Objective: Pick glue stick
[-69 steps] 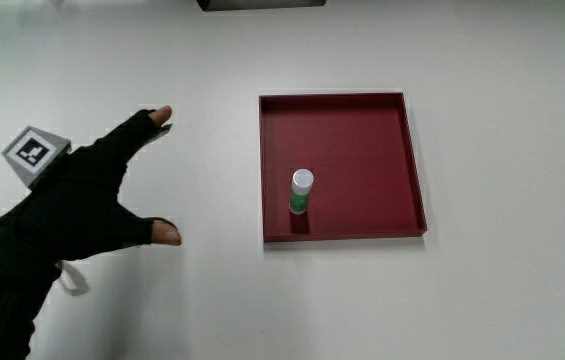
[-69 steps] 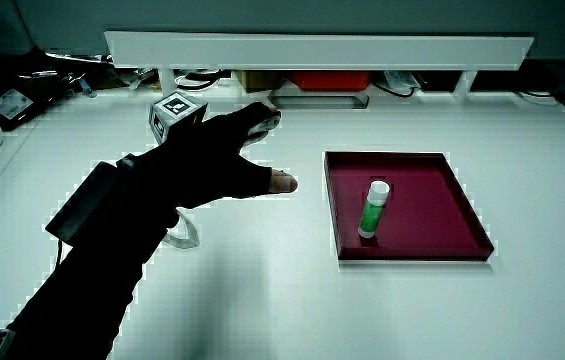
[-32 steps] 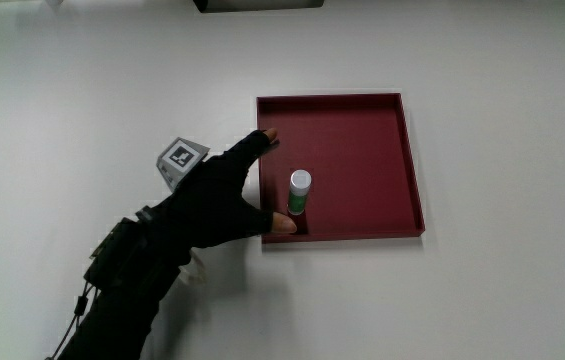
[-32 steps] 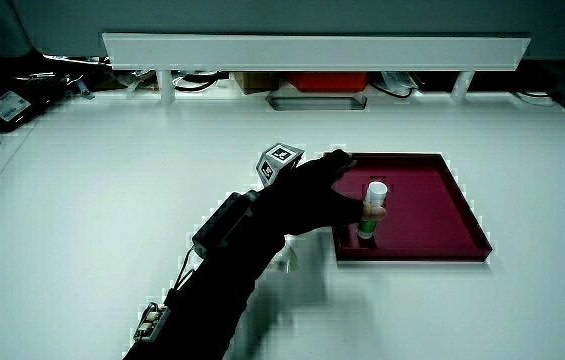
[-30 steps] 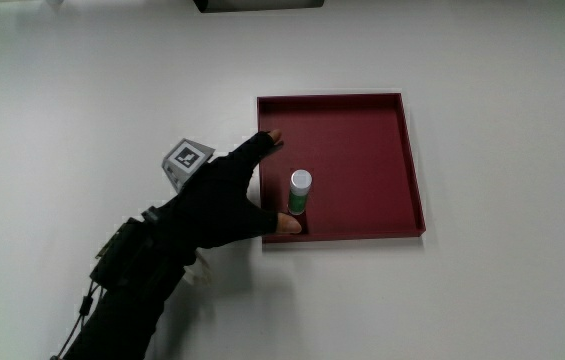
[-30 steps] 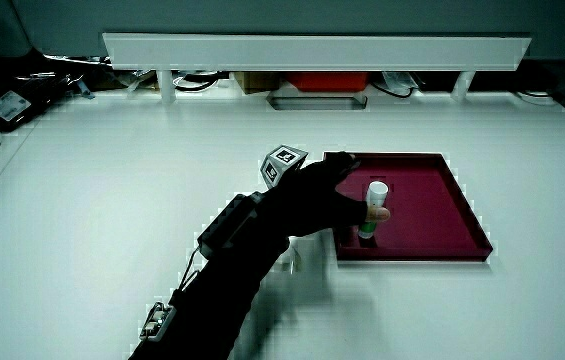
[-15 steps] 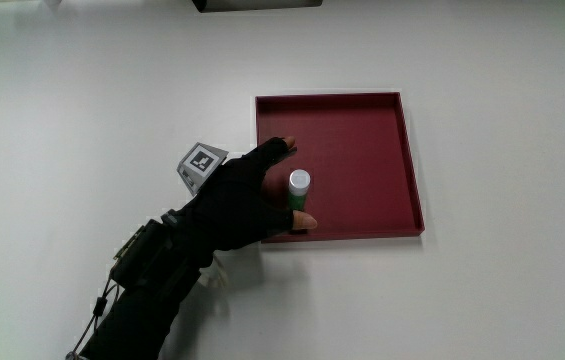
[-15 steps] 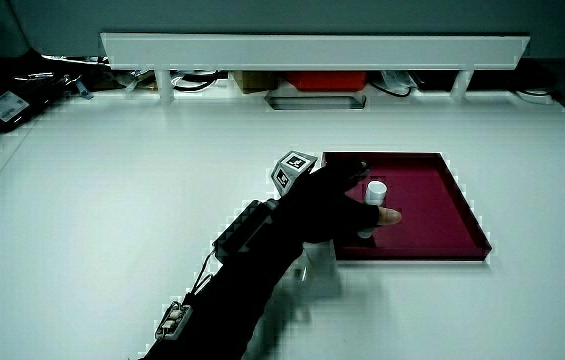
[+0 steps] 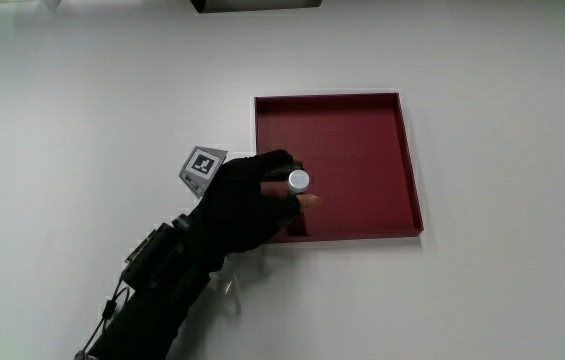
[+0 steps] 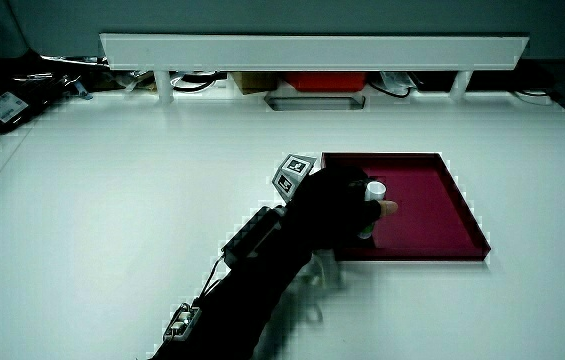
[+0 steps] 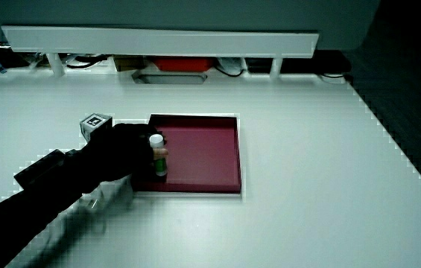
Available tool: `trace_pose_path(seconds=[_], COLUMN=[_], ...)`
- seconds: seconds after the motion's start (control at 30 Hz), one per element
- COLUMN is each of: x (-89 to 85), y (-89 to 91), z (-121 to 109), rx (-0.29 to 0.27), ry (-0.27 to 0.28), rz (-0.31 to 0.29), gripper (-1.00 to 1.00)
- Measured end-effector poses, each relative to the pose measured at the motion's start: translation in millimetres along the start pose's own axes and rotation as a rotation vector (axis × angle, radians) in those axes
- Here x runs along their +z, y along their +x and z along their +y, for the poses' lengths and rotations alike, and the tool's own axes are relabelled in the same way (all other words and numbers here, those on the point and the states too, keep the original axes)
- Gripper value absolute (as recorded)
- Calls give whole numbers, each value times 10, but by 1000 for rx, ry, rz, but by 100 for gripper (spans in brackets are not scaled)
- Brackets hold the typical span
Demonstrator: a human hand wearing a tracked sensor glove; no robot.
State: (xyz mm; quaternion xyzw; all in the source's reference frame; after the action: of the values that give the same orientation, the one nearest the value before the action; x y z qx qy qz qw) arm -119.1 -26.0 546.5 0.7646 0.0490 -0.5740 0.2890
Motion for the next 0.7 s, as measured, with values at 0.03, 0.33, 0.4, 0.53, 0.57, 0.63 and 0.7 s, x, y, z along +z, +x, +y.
trace_pose_path(seconds=[0.03,0.33,0.4,0.53,0.57,0.63,0.7], x=[-3,-10,-3,21,35,77,123], y=[18,-1,6,58,59,120,192], z=[-9,-9,-19,-33,-30,-52,-78], rx=[17,-8,-5,-14,-32,-30,-48], ry=[0,15,14,12,11,13,21], rz=[0,-6,-15,-18,-26,-32,-30], gripper=[90,100,100,100,100,100,100])
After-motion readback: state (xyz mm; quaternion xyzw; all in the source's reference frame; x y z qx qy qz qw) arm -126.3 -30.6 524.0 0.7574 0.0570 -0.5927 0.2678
